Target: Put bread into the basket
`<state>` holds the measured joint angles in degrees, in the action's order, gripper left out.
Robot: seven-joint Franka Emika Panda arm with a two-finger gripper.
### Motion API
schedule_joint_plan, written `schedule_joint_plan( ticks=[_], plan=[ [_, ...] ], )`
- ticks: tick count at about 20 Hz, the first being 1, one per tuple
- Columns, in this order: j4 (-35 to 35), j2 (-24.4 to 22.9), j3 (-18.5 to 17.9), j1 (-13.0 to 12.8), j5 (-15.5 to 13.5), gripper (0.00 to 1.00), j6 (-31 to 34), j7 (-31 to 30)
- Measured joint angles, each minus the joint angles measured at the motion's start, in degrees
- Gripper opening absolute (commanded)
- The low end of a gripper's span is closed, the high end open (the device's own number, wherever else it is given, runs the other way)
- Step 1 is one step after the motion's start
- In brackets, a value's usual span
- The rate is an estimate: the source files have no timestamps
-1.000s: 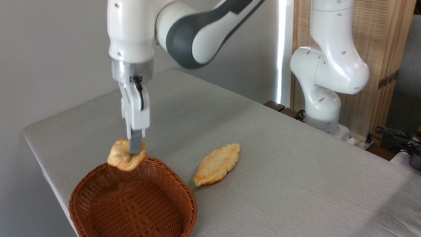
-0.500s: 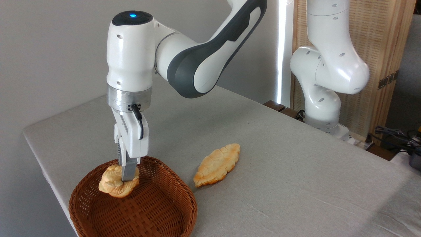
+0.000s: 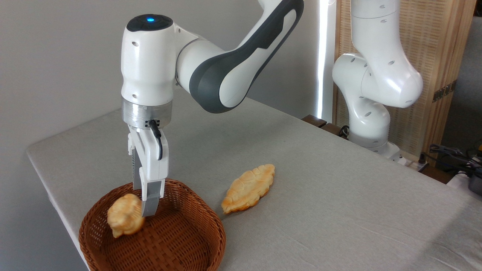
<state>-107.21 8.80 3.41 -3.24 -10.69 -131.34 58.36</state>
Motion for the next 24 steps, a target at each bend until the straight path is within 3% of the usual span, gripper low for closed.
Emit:
schedule_joint_plan(
  ticks=[5,11,15,24],
  plan=[
    [0.8,-1.2,0.0,0.0,0.0,1.0,3.3,-3.7],
    [6.6,-9.0,0.0,0.1,0.4,1.0,25.5,-11.4],
    [12.1,-10.0,0.2,0.1,4.1,1.0,34.5,-16.8],
    [14.4,-10.3,0.3,-0.2,6.6,1.0,38.4,-18.2]
  ],
)
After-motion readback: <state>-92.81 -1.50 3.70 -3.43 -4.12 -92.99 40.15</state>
